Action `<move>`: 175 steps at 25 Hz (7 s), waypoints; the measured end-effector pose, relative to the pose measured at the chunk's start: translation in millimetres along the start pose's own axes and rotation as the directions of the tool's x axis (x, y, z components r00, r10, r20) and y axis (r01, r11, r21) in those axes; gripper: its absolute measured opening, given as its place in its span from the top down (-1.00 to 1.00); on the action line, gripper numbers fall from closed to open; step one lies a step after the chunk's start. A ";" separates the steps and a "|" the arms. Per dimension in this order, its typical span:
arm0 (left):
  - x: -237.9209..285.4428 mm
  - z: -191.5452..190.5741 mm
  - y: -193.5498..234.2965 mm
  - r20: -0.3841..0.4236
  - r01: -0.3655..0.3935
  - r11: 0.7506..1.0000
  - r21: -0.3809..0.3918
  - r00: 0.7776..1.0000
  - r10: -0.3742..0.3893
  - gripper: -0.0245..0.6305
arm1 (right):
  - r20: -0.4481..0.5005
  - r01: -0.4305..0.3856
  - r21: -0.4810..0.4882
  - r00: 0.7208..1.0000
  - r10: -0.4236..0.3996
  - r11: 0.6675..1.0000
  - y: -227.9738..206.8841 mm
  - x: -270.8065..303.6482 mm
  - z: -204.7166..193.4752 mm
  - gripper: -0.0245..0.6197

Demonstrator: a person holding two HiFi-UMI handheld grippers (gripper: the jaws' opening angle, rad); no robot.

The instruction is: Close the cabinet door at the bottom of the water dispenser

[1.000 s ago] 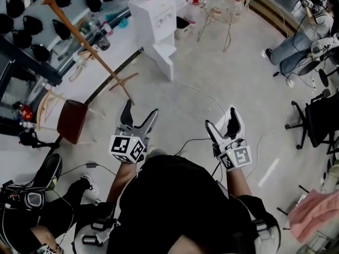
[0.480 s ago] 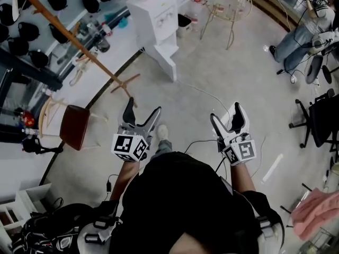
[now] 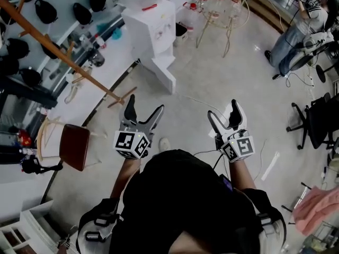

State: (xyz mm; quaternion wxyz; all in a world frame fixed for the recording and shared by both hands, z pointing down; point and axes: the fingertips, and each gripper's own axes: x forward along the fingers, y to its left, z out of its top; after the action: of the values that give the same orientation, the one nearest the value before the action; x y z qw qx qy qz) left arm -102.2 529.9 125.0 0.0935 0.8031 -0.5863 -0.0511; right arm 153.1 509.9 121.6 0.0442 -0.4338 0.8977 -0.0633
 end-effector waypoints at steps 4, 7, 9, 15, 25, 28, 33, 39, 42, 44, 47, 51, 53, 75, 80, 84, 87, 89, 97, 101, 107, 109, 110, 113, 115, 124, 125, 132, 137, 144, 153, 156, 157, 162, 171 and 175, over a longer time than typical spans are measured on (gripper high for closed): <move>14.1 3.1 35.6 -0.004 0.001 1.000 0.003 1.000 -0.001 -0.56 | -0.023 -0.014 -0.025 1.000 0.013 1.000 12.3 43.3 -5.6 -0.44; 20.8 7.8 68.6 0.003 -0.008 1.000 -0.001 1.000 0.008 -0.56 | -0.035 -0.050 -0.116 0.998 0.046 0.992 39.8 77.5 -5.8 -0.44; 23.6 8.3 86.0 0.000 -0.006 1.000 -0.014 1.000 0.006 -0.56 | -0.048 -0.063 -0.122 0.997 0.057 0.991 53.1 94.4 -11.4 -0.44; 35.6 13.2 111.5 -0.014 0.030 0.999 -0.032 0.999 -0.031 -0.56 | -0.103 -0.041 -0.061 0.994 0.035 0.997 61.6 122.1 -27.3 -0.44; 86.7 -6.8 125.7 -0.054 0.043 0.998 -0.044 0.997 -0.045 -0.56 | -0.103 0.013 -0.073 0.995 -0.021 0.997 8.9 145.0 -29.1 -0.44; 110.5 -11.5 135.2 -0.054 0.036 0.998 -0.055 0.998 -0.039 -0.56 | -0.085 -0.017 -0.082 0.996 0.010 0.997 -4.0 172.5 -24.4 -0.44; 158.4 -8.2 148.4 -0.050 0.019 0.997 -0.069 0.998 -0.022 -0.56 | -0.067 -0.065 -0.095 0.996 0.058 0.993 -33.3 221.6 -17.2 -0.43; 227.1 -19.3 153.9 -0.088 0.021 0.998 -0.065 0.996 -0.027 -0.56 | -0.077 -0.080 -0.090 0.994 0.073 0.993 -85.8 268.4 -16.9 -0.43; 258.8 -33.8 154.6 -0.111 0.026 0.994 -0.108 0.993 -0.038 -0.56 | -0.083 -0.085 -0.094 0.994 0.077 0.992 -110.3 287.7 -24.8 -0.38; 282.0 -46.9 154.3 -0.128 0.026 0.992 -0.124 0.991 -0.042 -0.56 | -0.091 -0.083 -0.091 0.993 0.075 0.992 -129.2 301.1 -33.6 -0.36; 313.5 -68.3 146.7 -0.177 0.037 0.990 -0.136 0.982 -0.061 -0.56 | -0.111 -0.070 -0.071 0.992 0.062 0.995 -156.9 313.4 -45.8 -0.35; 352.7 -74.2 139.5 -0.198 0.050 0.992 -0.115 0.978 -0.072 -0.56 | -0.105 -0.045 -0.025 0.994 0.042 0.999 -192.5 329.5 -47.8 -0.24; 368.9 -77.8 139.6 -0.202 0.040 0.994 -0.105 0.977 -0.060 -0.56 | -0.104 -0.057 -0.006 0.993 0.057 0.998 -205.2 338.9 -49.0 -0.23; 405.0 -342.9 205.3 -0.528 -0.097 0.969 -0.226 0.848 -0.038 -0.56 | -0.365 -0.075 0.047 0.927 0.087 0.996 -247.4 388.7 -269.0 -0.01; 405.0 -417.7 229.6 -0.612 -0.113 0.967 -0.227 0.789 -0.051 -0.56 | -0.415 -0.102 0.029 0.904 0.105 0.994 -242.2 413.9 -333.6 0.00; 397.8 -468.7 232.6 -0.661 -0.136 0.963 -0.232 0.748 -0.054 -0.55 | -0.473 -0.104 0.049 0.873 0.115 0.993 -241.3 403.3 -385.1 0.00; 393.8 -502.0 235.3 -0.689 -0.142 0.960 -0.240 0.722 -0.066 -0.55 | -0.506 -0.097 0.076 0.854 0.122 0.992 -240.2 394.2 -414.4 0.01; 389.9 -522.0 236.1 -0.713 -0.137 0.960 -0.243 0.697 -0.081 -0.55 | -0.540 -0.093 0.083 0.833 0.123 0.992 -239.0 387.1 -432.5 0.03; 385.1 -575.6 249.6 -0.762 -0.184 0.941 -0.282 0.640 -0.103 -0.55 | -0.588 -0.031 0.110 0.804 0.090 0.993 -243.6 378.3 -467.9 0.06; 381.9 -588.6 249.6 -0.777 -0.178 0.942 -0.283 0.618 -0.117 -0.55 | -0.600 -0.018 0.114 0.795 0.084 0.993 -245.4 371.8 -475.7 0.08; 379.3 -607.4 250.5 -0.803 -0.164 0.941 -0.296 0.577 -0.152 -0.55 | -0.614 -0.021 0.125 0.783 0.094 0.992 -245.5 369.0 -485.4 0.09; 378.8 -613.3 247.3 -0.809 -0.159 0.940 -0.301 0.565 -0.163 -0.55 | -0.611 -0.016 0.133 0.786 0.094 0.991 -245.4 369.0 -486.7 0.10; 379.2 -615.3 245.2 -0.810 -0.157 0.940 -0.303 0.561 -0.168 -0.55 | -0.610 -0.016 0.134 0.786 0.095 0.991 -246.6 367.3 -488.7 0.11; 384.2 -616.5 241.2 -0.808 -0.150 0.939 -0.311 0.562 -0.178 -0.55 | -0.611 0.005 0.150 0.786 0.089 0.989 -250.0 370.8 -488.5 0.12; 387.5 -615.8 238.1 -0.805 -0.151 0.935 -0.321 0.563 -0.185 -0.55 | -0.611 0.017 0.160 0.787 0.086 0.987 -252.3 373.6 -486.7 0.13; 400.8 -620.1 230.0 -0.825 -0.162 0.939 -0.304 0.538 -0.175 -0.55 | -0.604 0.039 0.172 0.794 0.075 0.984 -276.8 368.1 -483.3 0.13; 403.8 -620.2 228.8 -0.826 -0.163 0.938 -0.305 0.536 -0.175 -0.55 | -0.603 0.039 0.170 0.794 0.073 0.985 -280.4 367.1 -482.9 0.13; 424.0 -619.3 222.0 -0.825 -0.195 0.933 -0.301 0.545 -0.152 -0.54 | -0.605 0.033 0.148 0.793 0.064 0.988 -304.4 362.3 -480.4 0.13; 441.5 -618.1 217.5 -0.821 -0.215 0.925 -0.313 0.551 -0.150 -0.53 | -0.601 0.027 0.142 0.797 0.064 0.990 -323.0 357.5 -479.0 0.14; 463.4 -617.5 213.1 -0.814 -0.247 0.912 -0.327 0.563 -0.140 -0.52 | -0.601 0.011 0.149 0.795 0.082 0.989 -332.0 356.4 -474.1 0.16; 484.1 -610.0 216.0 -0.779 -0.239 0.890 -0.388 0.602 -0.177 -0.48 | -0.617 0.029 0.122 0.785 0.053 0.992 -330.4 370.2 -475.0 0.17; 491.5 -608.9 217.3 -0.777 -0.220 0.886 -0.408 0.593 -0.211 -0.48 | -0.601 0.045 0.134 0.798 0.045 0.990 -322.1 386.8 -470.3 0.18; 492.8 -609.2 216.9 -0.779 -0.212 0.885 -0.414 0.586 -0.223 -0.48 | -0.599 0.051 0.139 0.799 0.043 0.989 -318.4 392.9 -468.0 0.18; 501.4 -610.0 215.3 -0.788 -0.138 0.893 -0.428 0.541 -0.294 -0.48 | -0.600 0.071 0.124 0.800 0.018 0.990 -310.0 414.4 -464.7 0.18; 516.7 -606.2 220.9 -0.782 -0.057 0.884 -0.464 0.495 -0.379 -0.46 | -0.598 0.168 0.085 0.797 -0.085 0.982 -315.6 440.5 -464.6 0.18; 522.8 -604.5 221.8 -0.785 -0.026 0.885 -0.466 0.474 -0.399 -0.45 | -0.568 0.243 0.106 0.811 -0.142 0.964 -326.5 447.6 -454.0 0.18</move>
State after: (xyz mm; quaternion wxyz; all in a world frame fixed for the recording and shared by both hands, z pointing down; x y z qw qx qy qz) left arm -32.4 21.6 776.8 0.5358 0.7396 -0.3399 0.2243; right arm 67.3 -7.9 608.9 -0.1875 -0.4801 0.8138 -0.2684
